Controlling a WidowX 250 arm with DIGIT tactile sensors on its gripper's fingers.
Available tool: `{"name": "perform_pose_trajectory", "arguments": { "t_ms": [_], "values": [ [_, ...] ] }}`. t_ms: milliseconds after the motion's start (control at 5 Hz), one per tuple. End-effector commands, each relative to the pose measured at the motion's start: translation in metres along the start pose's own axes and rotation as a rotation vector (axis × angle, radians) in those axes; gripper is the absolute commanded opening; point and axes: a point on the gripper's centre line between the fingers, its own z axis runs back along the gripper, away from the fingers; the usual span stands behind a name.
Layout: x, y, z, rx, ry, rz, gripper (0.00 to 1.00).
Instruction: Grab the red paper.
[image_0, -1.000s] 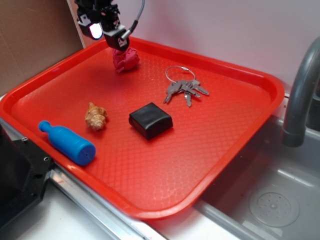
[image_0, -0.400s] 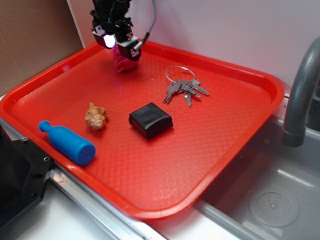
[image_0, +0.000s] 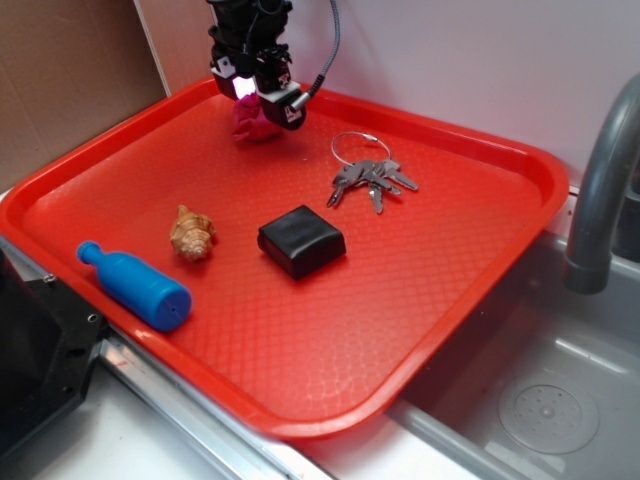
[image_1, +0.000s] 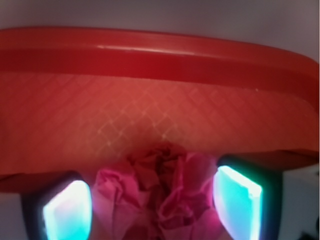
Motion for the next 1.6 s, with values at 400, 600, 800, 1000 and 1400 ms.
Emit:
{"name": "perform_pose_trajectory", "arguments": {
  "t_ms": [400, 600, 800, 1000, 1400],
  "values": [
    [-0.019, -0.005, -0.008, -0.002, 0.006, -0.055, 0.0],
    [-0.03, -0.002, -0.014, 0.007, 0.029, -0.058, 0.0],
    [-0.044, 0.002, -0.013, 0.022, 0.034, -0.059, 0.0],
    [-0.051, 0.002, -0.002, 0.039, 0.027, -0.059, 0.0],
    [-0.03, -0.044, 0.085, -0.003, -0.075, 0.001, 0.0]
  ]
}}
